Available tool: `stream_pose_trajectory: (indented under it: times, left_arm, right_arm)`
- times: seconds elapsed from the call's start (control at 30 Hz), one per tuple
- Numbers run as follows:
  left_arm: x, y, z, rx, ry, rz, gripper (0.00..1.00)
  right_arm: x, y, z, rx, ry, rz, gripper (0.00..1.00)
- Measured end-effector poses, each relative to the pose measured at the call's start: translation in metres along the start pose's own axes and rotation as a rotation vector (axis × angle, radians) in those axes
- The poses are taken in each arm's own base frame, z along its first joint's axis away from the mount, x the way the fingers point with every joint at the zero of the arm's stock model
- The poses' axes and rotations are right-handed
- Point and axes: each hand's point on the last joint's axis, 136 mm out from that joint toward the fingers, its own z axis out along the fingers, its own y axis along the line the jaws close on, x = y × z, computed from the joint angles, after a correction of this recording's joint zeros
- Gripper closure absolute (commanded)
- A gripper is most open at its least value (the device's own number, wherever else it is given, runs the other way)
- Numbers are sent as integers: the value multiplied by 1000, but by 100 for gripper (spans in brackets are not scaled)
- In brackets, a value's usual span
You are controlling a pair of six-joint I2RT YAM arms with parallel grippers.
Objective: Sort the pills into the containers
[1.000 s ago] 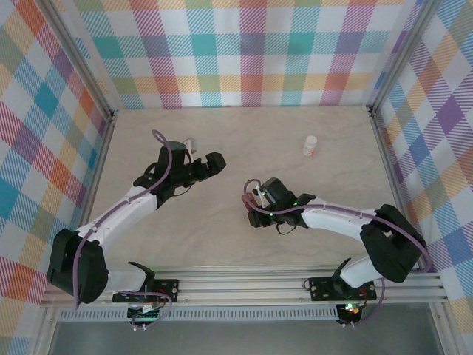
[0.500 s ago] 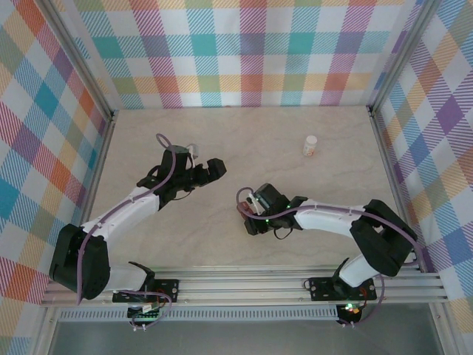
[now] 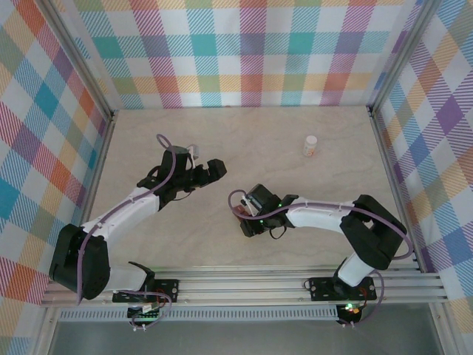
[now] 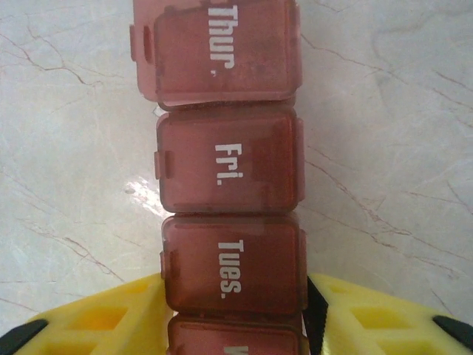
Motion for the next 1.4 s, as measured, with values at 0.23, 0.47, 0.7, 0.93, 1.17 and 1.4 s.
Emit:
stream_pose_trajectory:
  times: [0.23,0.47,0.7,0.93,1.17,1.4]
  left_arm:
    - [3,3,1,-3,8,-3,0]
    - [5,1,1,6,17,-3,0]
    - [4,-5,1,27,29,-1,0]
    - [0,-13,3,48,38,4,0]
    - [7,-12,3,38,81,30,0]
    - [33,5,3,-41,184,71,0]
  right_arm:
    - [2,-6,1,33,13,-5,27]
    - [8,-22,-5,130,13,37,26]
    - [14,-56,-21,261,16,127,27]
    - [13,-83,-28,310,22,215,27]
    - [-8,-61,-64,200,-99,237,23]
    - [-19,-64,-64,166,-116,291,23]
